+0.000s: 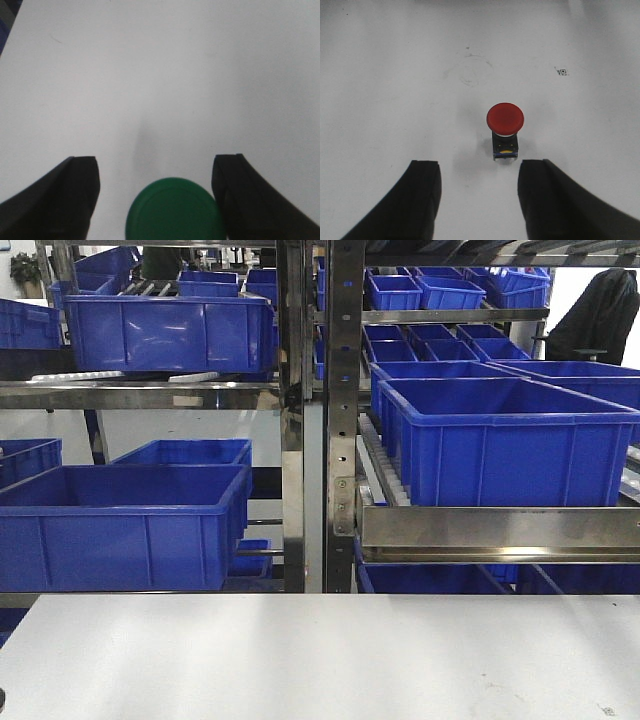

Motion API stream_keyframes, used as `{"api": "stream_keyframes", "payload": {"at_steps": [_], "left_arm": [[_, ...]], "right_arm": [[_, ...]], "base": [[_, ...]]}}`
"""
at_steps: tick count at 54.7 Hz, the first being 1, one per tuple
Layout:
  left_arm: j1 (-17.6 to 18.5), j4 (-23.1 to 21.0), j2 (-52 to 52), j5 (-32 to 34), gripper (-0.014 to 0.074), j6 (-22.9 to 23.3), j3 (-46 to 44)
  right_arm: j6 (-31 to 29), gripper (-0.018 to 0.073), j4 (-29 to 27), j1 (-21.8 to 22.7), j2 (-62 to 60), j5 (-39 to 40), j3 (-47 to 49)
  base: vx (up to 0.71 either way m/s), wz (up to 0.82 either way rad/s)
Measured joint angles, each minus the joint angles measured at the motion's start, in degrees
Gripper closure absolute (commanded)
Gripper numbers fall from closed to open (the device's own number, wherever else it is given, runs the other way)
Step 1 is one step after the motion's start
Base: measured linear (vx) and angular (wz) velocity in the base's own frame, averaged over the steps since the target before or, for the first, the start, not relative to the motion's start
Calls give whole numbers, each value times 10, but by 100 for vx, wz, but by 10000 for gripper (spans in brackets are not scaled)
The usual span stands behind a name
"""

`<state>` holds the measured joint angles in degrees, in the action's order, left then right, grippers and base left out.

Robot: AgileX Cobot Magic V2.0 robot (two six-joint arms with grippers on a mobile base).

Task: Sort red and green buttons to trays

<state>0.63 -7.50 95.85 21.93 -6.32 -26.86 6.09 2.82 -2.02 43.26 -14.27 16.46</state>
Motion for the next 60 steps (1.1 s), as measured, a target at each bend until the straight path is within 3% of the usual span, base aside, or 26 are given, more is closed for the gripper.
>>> {"api": "stream_keyframes", "payload": {"at_steps": [25,45,51,60], "left_arm": [[0,0,35,-96,13,3,-29],[0,0,71,-63,95,4,-30],[0,1,74,-52,149,4,-30],[0,2,74,-59,303,4,-30]], "right_arm": [[0,132,6,0,0,6,0],[0,132,6,0,0,6,0],[0,132,6,0,0,6,0],[0,132,6,0,0,6,0]], "base": [[0,0],[0,0],[0,0],[0,0]]}}
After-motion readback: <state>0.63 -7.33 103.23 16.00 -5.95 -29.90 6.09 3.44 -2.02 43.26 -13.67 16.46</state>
